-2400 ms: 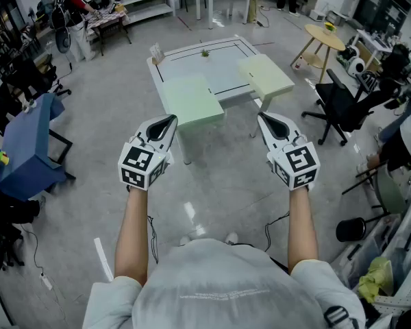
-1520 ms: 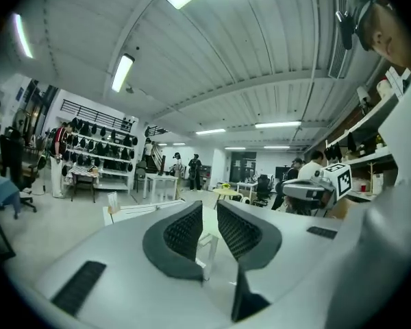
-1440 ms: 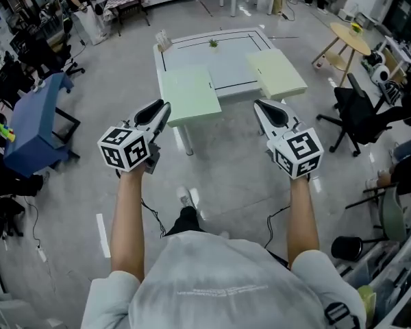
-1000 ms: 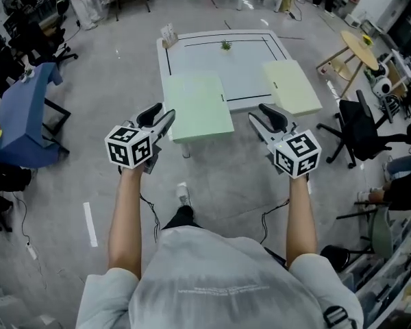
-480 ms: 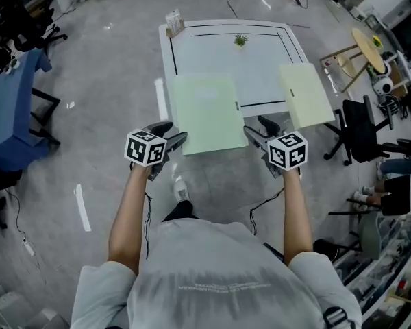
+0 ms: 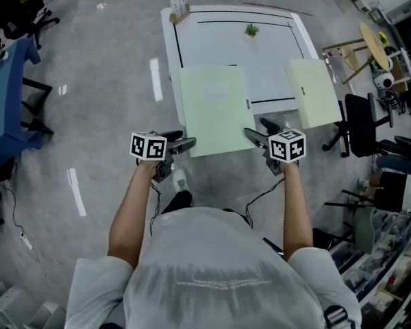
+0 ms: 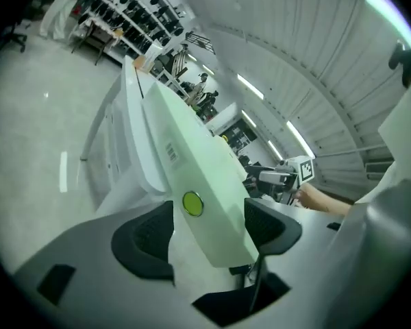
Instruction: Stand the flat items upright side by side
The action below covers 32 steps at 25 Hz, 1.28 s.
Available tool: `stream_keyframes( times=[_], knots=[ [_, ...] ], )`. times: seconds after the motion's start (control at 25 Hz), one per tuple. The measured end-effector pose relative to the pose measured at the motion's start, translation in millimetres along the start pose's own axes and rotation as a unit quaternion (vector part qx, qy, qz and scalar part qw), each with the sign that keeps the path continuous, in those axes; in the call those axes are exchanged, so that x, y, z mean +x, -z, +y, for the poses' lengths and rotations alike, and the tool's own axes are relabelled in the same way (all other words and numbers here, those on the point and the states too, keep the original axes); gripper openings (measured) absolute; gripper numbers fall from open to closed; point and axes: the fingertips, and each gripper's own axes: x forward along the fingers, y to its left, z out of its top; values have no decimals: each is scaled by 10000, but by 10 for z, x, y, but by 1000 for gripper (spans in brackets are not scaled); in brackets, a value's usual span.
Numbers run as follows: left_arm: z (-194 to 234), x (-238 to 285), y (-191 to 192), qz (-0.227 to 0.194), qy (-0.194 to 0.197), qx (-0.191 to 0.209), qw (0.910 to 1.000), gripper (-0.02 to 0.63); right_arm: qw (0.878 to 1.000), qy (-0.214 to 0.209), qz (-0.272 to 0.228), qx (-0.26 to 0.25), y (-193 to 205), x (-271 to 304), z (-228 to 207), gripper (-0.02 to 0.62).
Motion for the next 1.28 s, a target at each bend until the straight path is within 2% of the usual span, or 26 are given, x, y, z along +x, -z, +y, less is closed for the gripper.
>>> stream_keyframes(
  times=[0.16,0.4,0.6,0.72,0.84,1.16,1.28],
  knots=[
    [43,71,31,-124,493,-639,9967,349,9997,67,203,-71,29,152,-46,354],
    [27,202,17,-226,1087,-1099,9877,351,9981,-232,579,7,169,342,-183,364],
    [-54,350,-5,-356,1276,-1258,9832,351,9933,-918,694,-28,187,450,-184,366],
    [-15,403,8,-639,1094,-1513,9803,351,9881,-1358,717,-24,196,512,-224,367],
    [-50,467,-2,-779,1001,-1529,9801,350,9847,-1579,723,-113,155,535,-292,367],
    [-148,537,82,-618,521,-1442,9862,350,9734,-1915,990,-779,42,599,-338,367],
    [-182,492,43,-708,417,-1370,9872,348,9708,-2009,887,-968,-64,597,-303,367]
  ],
)
